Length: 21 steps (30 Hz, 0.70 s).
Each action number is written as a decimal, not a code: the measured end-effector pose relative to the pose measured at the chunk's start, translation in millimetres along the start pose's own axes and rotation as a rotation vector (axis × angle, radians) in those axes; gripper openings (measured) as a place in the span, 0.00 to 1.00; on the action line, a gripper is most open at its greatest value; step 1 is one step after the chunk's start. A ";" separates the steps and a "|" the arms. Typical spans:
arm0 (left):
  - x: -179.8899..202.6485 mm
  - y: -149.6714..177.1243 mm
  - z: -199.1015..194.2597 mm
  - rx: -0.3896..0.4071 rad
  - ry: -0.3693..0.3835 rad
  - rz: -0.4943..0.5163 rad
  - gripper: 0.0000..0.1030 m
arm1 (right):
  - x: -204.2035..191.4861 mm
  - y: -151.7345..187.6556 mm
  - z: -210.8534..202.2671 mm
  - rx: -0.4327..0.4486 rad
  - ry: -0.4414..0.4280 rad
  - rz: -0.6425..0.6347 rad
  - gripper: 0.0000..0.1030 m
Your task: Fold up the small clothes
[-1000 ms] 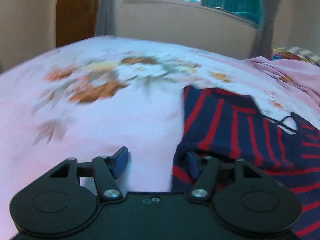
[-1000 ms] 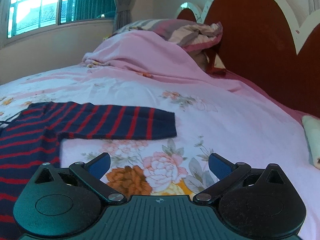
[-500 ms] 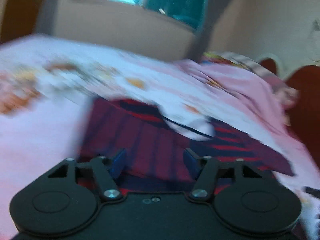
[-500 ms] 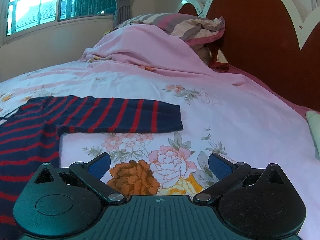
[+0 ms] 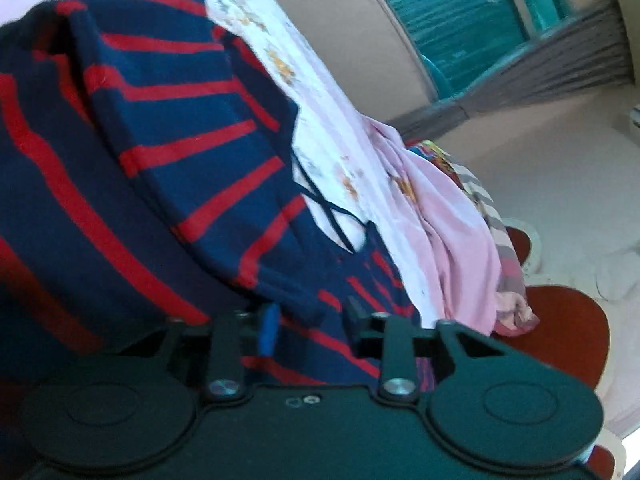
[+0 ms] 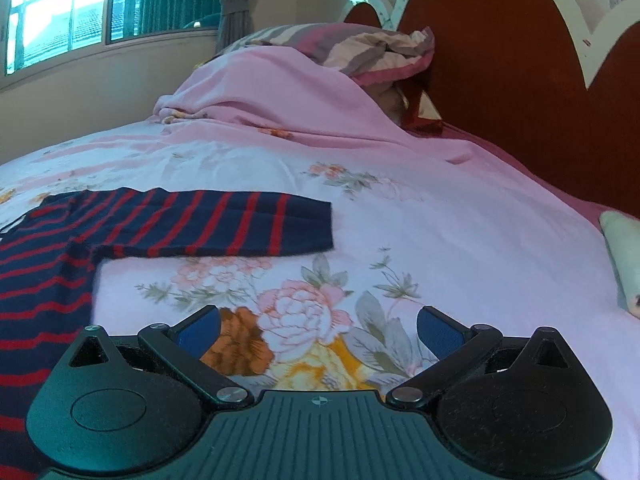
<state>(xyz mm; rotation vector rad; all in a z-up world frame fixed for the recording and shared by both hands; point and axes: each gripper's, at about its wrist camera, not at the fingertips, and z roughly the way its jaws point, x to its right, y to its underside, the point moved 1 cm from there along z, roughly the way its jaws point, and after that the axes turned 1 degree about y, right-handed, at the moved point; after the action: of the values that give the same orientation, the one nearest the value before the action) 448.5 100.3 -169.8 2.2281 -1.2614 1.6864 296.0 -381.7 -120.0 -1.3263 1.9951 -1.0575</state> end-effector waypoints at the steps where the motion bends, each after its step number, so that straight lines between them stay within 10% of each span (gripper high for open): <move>1: -2.5 -0.9 5.2 0.002 -0.010 -0.015 0.05 | 1.8 0.9 0.6 -0.002 0.003 0.005 1.00; 8: 17.2 -0.6 3.7 0.054 0.064 -0.023 0.02 | 8.9 2.9 1.0 -0.010 0.014 0.012 1.00; 13: 12.8 7.5 28.5 -0.040 -0.029 0.020 0.06 | 8.1 1.7 -0.8 -0.014 0.012 0.015 1.00; 17: 32.6 12.8 8.9 -0.053 -0.028 0.129 0.53 | 7.3 0.1 -4.4 -0.001 0.007 0.010 1.00; 21: 42.6 15.2 -28.6 -0.038 -0.057 0.226 0.61 | 8.3 -1.0 -6.2 -0.002 0.003 0.017 1.00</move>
<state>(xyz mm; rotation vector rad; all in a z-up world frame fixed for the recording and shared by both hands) 419.4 81.1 -129.3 2.1982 -1.5991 1.6619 288.7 -387.7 -115.7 -1.3077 2.0067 -1.0511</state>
